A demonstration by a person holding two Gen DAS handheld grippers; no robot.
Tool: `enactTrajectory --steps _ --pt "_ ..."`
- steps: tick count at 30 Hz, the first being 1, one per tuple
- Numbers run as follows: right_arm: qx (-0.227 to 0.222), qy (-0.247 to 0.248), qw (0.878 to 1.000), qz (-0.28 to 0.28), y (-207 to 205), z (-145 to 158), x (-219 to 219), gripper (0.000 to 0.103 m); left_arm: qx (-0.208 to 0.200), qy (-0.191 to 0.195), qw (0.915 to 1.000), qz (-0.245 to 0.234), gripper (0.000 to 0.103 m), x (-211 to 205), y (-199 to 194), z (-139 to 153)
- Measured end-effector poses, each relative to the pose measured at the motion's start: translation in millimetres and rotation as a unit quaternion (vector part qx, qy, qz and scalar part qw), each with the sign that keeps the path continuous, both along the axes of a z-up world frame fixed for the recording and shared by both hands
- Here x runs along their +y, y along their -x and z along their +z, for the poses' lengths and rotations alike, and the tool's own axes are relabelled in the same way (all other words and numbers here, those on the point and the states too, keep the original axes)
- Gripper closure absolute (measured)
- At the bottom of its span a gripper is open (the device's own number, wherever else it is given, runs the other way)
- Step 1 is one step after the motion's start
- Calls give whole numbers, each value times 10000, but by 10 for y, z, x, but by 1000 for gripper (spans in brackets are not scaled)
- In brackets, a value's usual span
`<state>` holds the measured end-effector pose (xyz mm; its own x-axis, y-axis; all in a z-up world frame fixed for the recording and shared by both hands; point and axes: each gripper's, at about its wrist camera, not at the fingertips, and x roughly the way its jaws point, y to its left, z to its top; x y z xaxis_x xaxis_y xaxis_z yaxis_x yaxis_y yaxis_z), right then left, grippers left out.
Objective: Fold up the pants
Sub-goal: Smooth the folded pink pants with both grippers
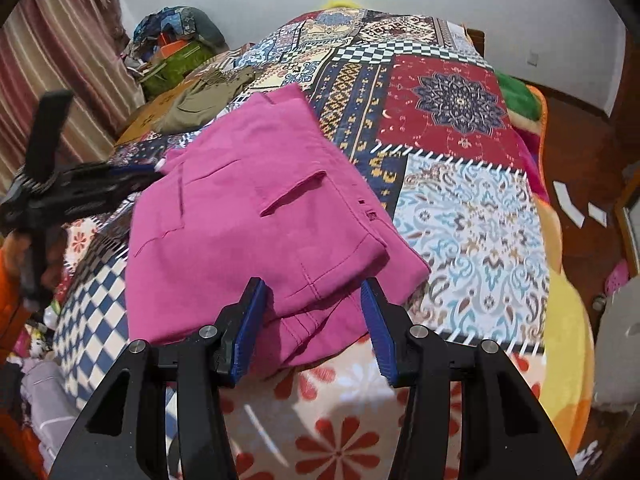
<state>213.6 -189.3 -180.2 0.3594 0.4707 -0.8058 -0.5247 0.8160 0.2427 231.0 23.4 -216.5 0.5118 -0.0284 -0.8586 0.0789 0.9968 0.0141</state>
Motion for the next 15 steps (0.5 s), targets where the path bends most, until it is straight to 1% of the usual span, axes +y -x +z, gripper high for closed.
enactTrajectory --steps 3,4,5,6,8,9,10,11,13,14,15 --pt "-34 -32 9999 -162 -23 97 -57 58 -169 164 9996 146 70 112 83 174" --pt "-78 -94 9997 -231 -17 157 -85 56 -244 202 9993 196 68 148 94 242" --pt "-148 -196 9992 -318 -4 237 -123 56 -300 244 9990 229 59 174 83 302" --pt "-183 -293 9987 -362 1 299 -148 56 -382 327 9984 264 39 221 66 368" --pt "-203 -484 9978 -401 58 420 -184 56 -555 439 9968 362 17 287 6 456" --pt "-205 -508 9976 -421 70 446 -184 56 -657 488 9958 418 14 319 -42 494" --pt "-201 -526 9973 -472 97 469 -183 54 -687 515 9955 403 14 333 -112 510" --pt "-174 -545 9969 -549 128 481 -186 47 -659 516 9959 344 14 333 -190 503" --pt "-128 -588 9959 -678 188 473 -196 37 -558 460 9971 227 14 305 -370 443" --pt "-114 -617 9952 -754 223 458 -205 35 -490 451 9977 145 14 286 -455 394" --pt "-70 -616 9948 -813 251 432 -206 34 -335 455 9984 18 14 248 -573 312"
